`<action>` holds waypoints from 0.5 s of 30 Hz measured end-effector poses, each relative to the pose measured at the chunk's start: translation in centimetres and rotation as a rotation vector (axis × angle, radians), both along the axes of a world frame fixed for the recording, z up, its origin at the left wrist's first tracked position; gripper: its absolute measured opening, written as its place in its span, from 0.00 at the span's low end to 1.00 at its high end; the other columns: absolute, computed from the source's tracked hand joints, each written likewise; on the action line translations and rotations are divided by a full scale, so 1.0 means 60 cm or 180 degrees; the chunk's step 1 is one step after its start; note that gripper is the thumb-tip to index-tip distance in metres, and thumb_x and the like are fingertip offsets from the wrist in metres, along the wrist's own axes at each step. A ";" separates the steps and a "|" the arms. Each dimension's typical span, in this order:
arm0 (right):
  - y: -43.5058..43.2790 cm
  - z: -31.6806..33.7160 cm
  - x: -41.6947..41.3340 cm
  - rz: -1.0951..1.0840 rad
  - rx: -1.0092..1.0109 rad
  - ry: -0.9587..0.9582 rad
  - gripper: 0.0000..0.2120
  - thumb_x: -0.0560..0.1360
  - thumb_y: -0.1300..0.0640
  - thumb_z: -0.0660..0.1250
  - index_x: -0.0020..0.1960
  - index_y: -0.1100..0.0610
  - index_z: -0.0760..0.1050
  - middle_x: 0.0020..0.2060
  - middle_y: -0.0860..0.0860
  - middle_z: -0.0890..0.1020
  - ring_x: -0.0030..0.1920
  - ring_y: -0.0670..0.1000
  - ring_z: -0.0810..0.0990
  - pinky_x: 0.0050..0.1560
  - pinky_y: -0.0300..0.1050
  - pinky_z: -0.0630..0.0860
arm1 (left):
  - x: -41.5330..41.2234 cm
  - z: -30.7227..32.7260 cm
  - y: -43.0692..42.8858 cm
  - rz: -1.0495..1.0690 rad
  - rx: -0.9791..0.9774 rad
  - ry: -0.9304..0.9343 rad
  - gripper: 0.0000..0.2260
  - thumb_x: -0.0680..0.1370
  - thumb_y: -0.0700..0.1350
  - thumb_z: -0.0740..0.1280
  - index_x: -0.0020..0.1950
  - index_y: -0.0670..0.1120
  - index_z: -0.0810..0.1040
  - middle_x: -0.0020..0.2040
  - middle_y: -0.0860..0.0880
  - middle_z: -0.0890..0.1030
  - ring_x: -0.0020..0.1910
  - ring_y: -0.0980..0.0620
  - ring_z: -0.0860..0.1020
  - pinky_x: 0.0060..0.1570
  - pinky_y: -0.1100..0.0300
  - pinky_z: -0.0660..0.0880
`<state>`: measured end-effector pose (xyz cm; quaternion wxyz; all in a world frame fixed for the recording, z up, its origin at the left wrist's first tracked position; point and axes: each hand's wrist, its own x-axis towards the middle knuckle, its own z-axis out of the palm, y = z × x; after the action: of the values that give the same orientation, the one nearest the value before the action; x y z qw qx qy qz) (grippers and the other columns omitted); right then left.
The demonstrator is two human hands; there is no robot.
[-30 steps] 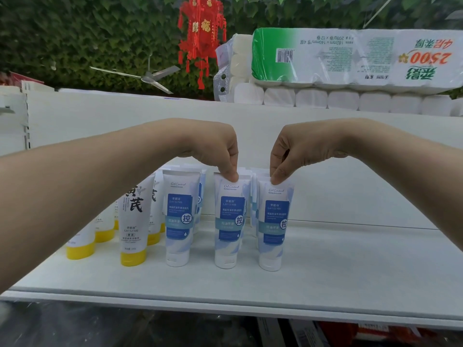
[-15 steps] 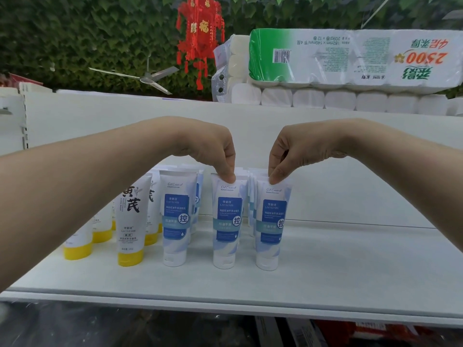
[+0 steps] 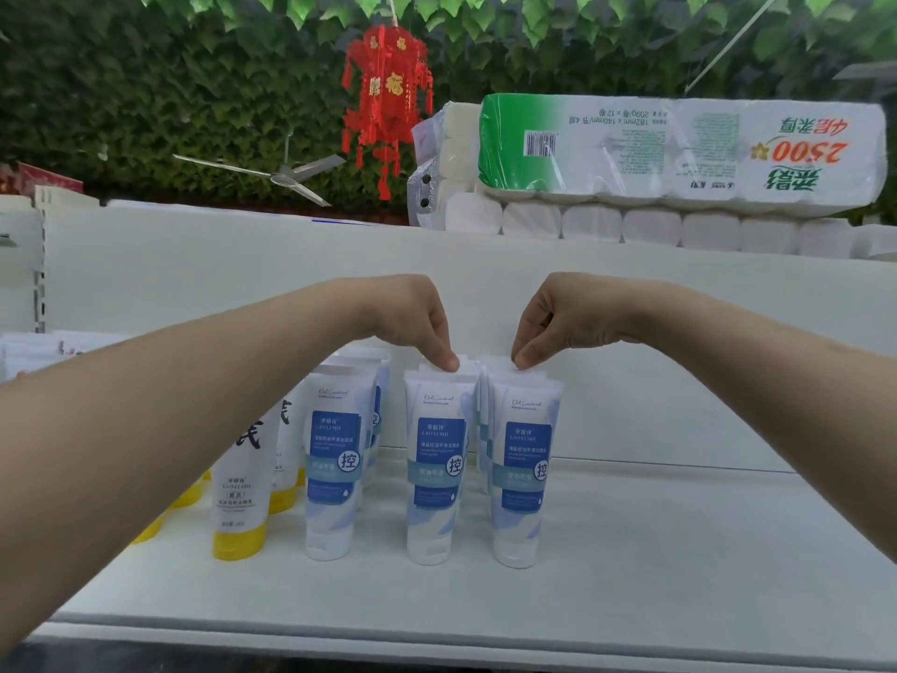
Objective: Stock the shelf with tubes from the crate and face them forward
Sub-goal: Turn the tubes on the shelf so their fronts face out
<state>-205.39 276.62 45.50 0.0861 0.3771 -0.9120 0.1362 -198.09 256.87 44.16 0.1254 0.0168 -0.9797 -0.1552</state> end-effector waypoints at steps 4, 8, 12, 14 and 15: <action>-0.007 -0.010 -0.009 -0.0062 0.0094 -0.0117 0.05 0.70 0.53 0.77 0.46 0.51 0.86 0.43 0.43 0.86 0.50 0.46 0.81 0.58 0.45 0.76 | -0.008 -0.006 0.003 -0.0088 -0.0072 -0.0115 0.05 0.73 0.46 0.75 0.43 0.45 0.85 0.44 0.51 0.85 0.48 0.52 0.80 0.60 0.51 0.76; -0.014 -0.015 -0.016 -0.0112 0.0091 -0.0055 0.04 0.71 0.53 0.77 0.45 0.52 0.86 0.43 0.45 0.86 0.50 0.47 0.81 0.56 0.45 0.77 | -0.011 -0.008 0.007 -0.0066 -0.0134 -0.0019 0.04 0.73 0.44 0.74 0.42 0.44 0.84 0.43 0.51 0.84 0.48 0.50 0.80 0.56 0.53 0.77; -0.021 -0.016 -0.017 -0.0133 0.0130 -0.0020 0.02 0.71 0.54 0.76 0.42 0.51 0.85 0.42 0.46 0.86 0.50 0.49 0.81 0.54 0.45 0.77 | -0.012 -0.008 0.005 -0.0048 -0.0189 0.0005 0.03 0.73 0.44 0.74 0.40 0.45 0.84 0.44 0.50 0.84 0.49 0.49 0.80 0.55 0.53 0.77; -0.023 -0.015 -0.015 -0.0124 0.0169 -0.0021 0.02 0.72 0.54 0.75 0.41 0.51 0.84 0.42 0.47 0.85 0.49 0.49 0.81 0.51 0.44 0.76 | -0.013 -0.007 0.003 -0.0037 -0.0197 -0.0006 0.03 0.73 0.44 0.74 0.41 0.45 0.84 0.44 0.50 0.84 0.49 0.49 0.81 0.56 0.52 0.77; -0.024 -0.015 -0.014 -0.0118 0.0181 -0.0024 0.02 0.72 0.54 0.75 0.41 0.51 0.84 0.42 0.46 0.85 0.48 0.48 0.81 0.49 0.43 0.75 | -0.013 -0.007 0.002 -0.0035 -0.0197 -0.0006 0.03 0.73 0.44 0.74 0.42 0.45 0.84 0.44 0.50 0.85 0.48 0.49 0.81 0.57 0.51 0.77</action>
<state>-206.24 275.18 44.61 0.0744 0.3619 -0.9227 0.1100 -198.86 257.01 43.73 0.1241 0.0077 -0.9843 -0.1256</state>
